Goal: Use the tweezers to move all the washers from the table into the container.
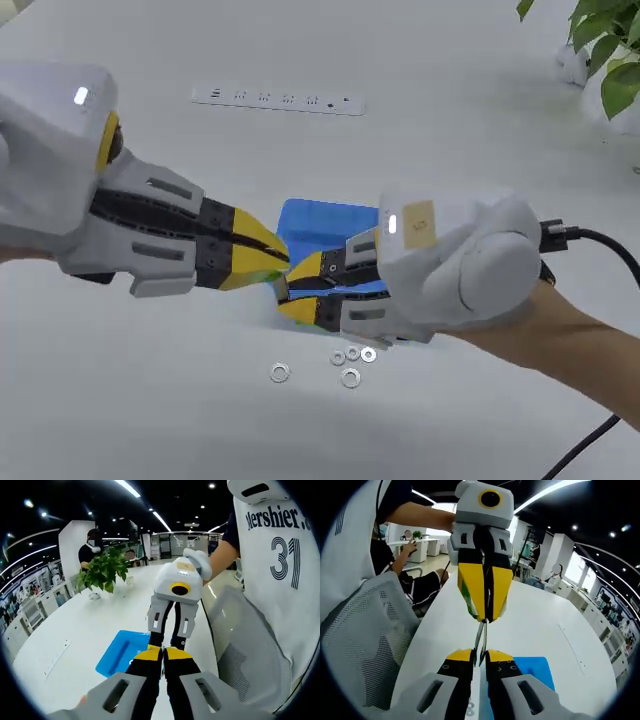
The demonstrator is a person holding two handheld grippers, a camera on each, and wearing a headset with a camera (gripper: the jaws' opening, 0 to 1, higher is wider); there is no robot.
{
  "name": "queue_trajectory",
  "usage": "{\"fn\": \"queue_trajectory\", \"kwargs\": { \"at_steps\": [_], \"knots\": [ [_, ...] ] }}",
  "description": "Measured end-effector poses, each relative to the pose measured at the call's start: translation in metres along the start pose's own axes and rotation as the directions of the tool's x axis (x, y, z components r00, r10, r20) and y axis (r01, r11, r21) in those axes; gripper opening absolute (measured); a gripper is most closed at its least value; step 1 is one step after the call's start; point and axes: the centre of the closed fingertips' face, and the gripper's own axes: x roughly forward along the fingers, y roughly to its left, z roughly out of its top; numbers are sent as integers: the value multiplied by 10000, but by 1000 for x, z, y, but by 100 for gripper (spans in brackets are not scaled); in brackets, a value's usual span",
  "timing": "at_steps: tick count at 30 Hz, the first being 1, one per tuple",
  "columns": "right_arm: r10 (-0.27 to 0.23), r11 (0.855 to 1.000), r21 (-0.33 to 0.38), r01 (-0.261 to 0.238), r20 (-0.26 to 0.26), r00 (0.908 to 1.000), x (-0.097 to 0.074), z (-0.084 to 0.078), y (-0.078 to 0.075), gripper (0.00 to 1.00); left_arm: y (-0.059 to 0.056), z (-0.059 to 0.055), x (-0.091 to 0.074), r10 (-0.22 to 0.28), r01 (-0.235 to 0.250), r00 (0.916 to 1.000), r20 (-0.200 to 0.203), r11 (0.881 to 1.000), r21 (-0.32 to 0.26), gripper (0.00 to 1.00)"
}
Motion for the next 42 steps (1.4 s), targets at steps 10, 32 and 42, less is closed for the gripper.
{"fn": "queue_trajectory", "kwargs": {
  "at_steps": [10, 32, 42],
  "knots": [
    [708, 9973, 200, -704, -172, 9973, 14, -8, 34, 10, -26, -19, 1, 124, -126, 9999, -37, 9988, -482, 5],
    [656, 9977, 234, -643, -629, 9959, 32, -35, 40, 11, -22, -48, 13, 157, -195, 9995, -285, 9904, -1367, 5],
    [679, 9969, 437, -648, -741, 9949, 39, -45, 37, 11, -18, -58, 19, 48, -110, 9987, -500, 9922, -1240, 5]
  ]
}}
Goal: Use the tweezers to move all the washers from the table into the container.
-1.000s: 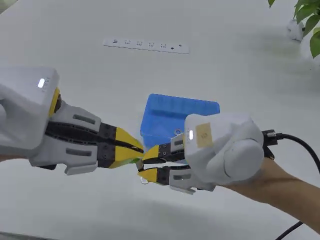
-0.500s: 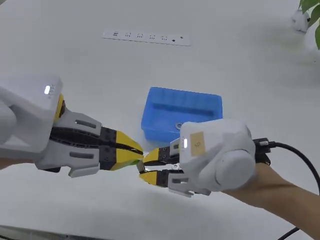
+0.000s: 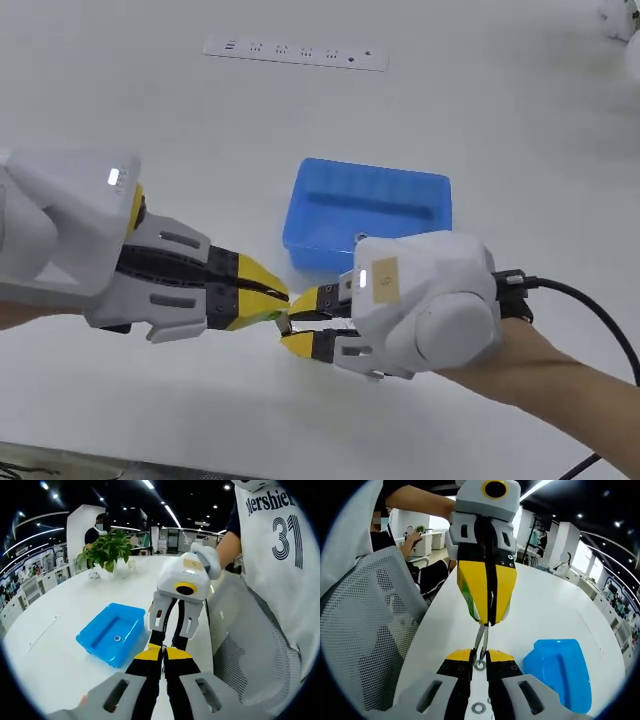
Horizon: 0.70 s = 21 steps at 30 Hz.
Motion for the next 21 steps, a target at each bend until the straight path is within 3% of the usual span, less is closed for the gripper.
{"fn": "queue_trajectory", "kwargs": {
  "at_steps": [21],
  "knots": [
    [172, 9998, 94, -171, -119, 9998, 1, -3, 5, 12, -2, -1, 3, -111, 108, 9999, -126, 9997, -233, 5]
  ]
}}
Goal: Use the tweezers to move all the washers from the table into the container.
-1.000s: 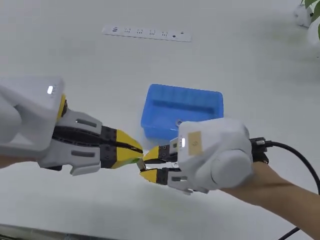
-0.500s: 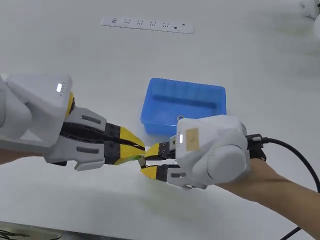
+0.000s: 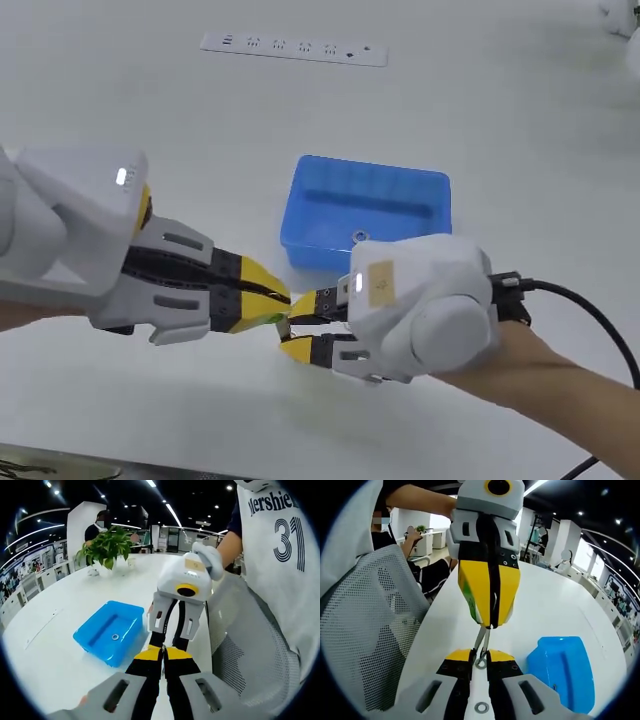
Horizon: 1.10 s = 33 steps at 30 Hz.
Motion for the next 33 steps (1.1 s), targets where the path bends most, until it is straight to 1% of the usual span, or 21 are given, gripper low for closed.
{"fn": "queue_trajectory", "kwargs": {
  "at_steps": [4, 9, 18, 22, 26, 33],
  "knots": [
    [-33, 9997, -228, 30, -151, 9999, 1, -1, 0, 12, 0, 1, 1, 39, -39, 10000, -4, 10000, -32, 5],
    [-123, 9986, -508, 112, -211, 9997, 1, -1, 1, 12, 0, 0, 0, 24, -25, 10000, -36, 9999, -107, 5],
    [-174, 9994, -289, 171, -113, 9998, 1, -1, 0, 10, 2, 0, 0, -8, 6, 10000, -65, 9996, -294, 5],
    [-202, 9997, -126, 201, -77, 9998, 1, 0, -1, 10, 2, 1, 0, -35, 32, 9999, -122, 9996, -281, 5],
    [-314, 9995, 14, 314, 58, 9995, -4, 5, -4, 10, 4, 7, -2, 14, -15, 10000, -27, 9992, -388, 5],
    [-517, 9987, 55, 515, 324, 9981, -15, 15, -9, 10, 3, 22, -7, -29, 36, 9997, 235, 9996, -291, 6]
  ]
}}
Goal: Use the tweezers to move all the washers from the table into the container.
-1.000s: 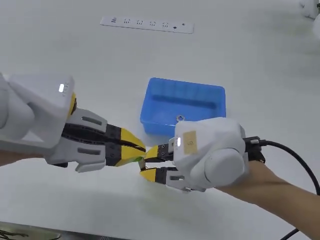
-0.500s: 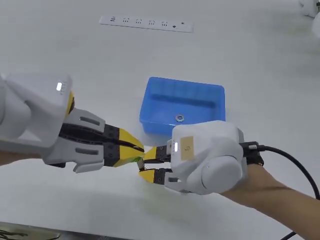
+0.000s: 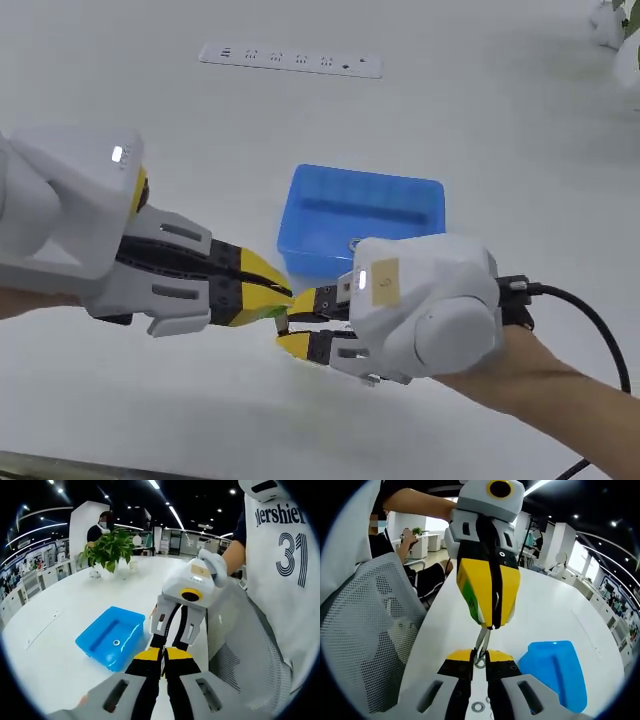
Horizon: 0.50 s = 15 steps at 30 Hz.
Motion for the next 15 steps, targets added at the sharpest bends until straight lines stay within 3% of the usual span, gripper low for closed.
{"fn": "queue_trajectory", "kwargs": {
  "at_steps": [3, 15],
  "knots": [
    [7, 10000, 38, -8, 222, 9998, -7, 6, -1, 10, -2, 9, -3, -132, 139, 9997, 189, 9993, -340, 6],
    [-402, 9991, 139, 394, 610, 9973, -31, 25, -11, 10, -2, 41, -8, -165, 155, 9984, 536, 9997, 184, 6]
  ]
}}
